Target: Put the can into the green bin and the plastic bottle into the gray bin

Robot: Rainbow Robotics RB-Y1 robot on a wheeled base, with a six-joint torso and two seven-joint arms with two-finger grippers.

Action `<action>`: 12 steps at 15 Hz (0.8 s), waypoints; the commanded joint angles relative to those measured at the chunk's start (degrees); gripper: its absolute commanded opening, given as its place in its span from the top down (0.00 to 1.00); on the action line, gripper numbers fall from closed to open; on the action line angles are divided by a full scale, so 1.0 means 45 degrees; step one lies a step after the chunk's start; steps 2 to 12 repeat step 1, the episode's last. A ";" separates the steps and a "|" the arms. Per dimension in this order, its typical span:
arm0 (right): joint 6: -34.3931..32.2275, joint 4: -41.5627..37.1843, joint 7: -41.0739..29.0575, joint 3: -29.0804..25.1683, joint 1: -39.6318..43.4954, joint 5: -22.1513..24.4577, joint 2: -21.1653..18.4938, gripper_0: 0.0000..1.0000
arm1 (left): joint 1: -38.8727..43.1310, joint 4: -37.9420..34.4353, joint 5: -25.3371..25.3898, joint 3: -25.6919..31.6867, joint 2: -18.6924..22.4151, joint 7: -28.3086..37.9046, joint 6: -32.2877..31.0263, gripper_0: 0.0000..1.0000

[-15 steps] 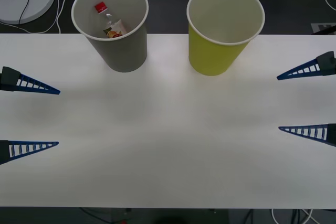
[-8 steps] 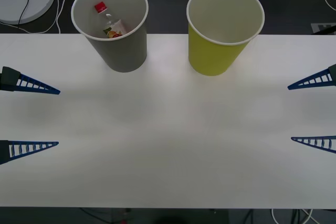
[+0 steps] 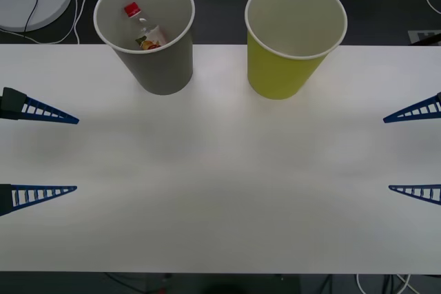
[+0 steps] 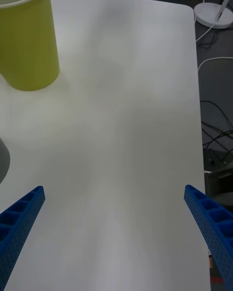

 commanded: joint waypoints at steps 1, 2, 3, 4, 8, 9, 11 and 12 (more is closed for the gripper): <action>0.0000 0.0002 -0.0005 0.0005 0.0014 0.0006 0.0001 0.00 | 0.0000 0.0000 0.0000 0.0000 0.0000 0.0000 0.0000 0.00; 0.0000 0.0002 -0.0005 0.0005 0.0014 0.0006 0.0001 0.00 | 0.0000 0.0000 0.0000 0.0000 0.0000 0.0000 0.0000 0.00; 0.0000 0.0002 -0.0005 0.0005 0.0014 0.0006 0.0001 0.00 | 0.0000 0.0000 0.0000 0.0000 0.0000 0.0000 0.0000 0.00; 0.0000 0.0002 -0.0005 0.0005 0.0014 0.0006 0.0001 0.00 | 0.0000 0.0000 0.0000 0.0000 0.0000 0.0000 0.0000 0.00; 0.0000 0.0002 -0.0005 0.0005 0.0014 0.0006 0.0001 0.00 | 0.0000 0.0000 0.0000 0.0000 0.0000 0.0000 0.0000 0.00; 0.0000 0.0002 -0.0005 0.0005 0.0014 0.0006 0.0001 0.00 | 0.0000 0.0000 0.0000 0.0000 0.0000 0.0000 0.0000 0.00; 0.0000 0.0002 -0.0005 0.0005 0.0014 0.0006 0.0001 0.00 | 0.0000 0.0000 0.0000 0.0000 0.0000 0.0000 0.0000 0.00; 0.0000 0.0002 -0.0005 0.0005 0.0014 0.0006 0.0001 0.00 | 0.0000 0.0000 0.0000 0.0000 0.0000 0.0000 0.0000 0.00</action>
